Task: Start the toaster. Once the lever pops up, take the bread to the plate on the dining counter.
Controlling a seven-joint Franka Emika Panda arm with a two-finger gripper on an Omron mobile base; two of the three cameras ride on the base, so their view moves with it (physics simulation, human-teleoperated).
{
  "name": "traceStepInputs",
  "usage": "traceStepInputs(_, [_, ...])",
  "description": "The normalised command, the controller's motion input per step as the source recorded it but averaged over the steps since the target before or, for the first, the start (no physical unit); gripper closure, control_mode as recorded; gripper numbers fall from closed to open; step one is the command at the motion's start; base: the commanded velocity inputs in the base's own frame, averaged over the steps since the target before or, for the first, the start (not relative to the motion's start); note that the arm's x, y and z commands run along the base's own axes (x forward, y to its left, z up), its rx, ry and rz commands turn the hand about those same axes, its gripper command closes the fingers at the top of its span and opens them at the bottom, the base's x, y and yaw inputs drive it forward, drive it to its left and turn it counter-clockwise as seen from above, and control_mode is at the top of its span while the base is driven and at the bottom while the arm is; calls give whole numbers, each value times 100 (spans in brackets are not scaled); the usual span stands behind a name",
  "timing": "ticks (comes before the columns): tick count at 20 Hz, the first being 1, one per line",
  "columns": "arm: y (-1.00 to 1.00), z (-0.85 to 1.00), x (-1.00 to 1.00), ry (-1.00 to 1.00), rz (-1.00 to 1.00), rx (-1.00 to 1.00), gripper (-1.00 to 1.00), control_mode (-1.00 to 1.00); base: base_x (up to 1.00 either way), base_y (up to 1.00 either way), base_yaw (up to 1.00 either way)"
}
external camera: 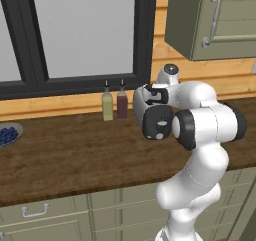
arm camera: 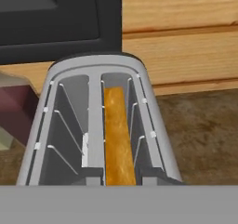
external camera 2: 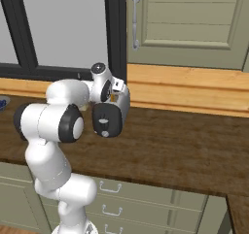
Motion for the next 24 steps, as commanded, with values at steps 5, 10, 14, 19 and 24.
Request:
traceStepInputs(5, [0, 75, -30, -24, 0, 0, 100, -100, 0, 0, 0])
traceStepInputs(10, [0, 100, -57, -31, 0, 0, 100, -100, 0, 0, 0])
traceStepInputs(14, [1, 100, -94, -21, 0, 0, 100, -100, 0, 0, 0])
traceStepInputs(19, [6, 97, -72, -10, 0, 0, 100, -100, 0, 0, 0])
traceStepInputs(24, [20, 63, -40, 3, 2, 0, 100, -100, 0, 0, 0])
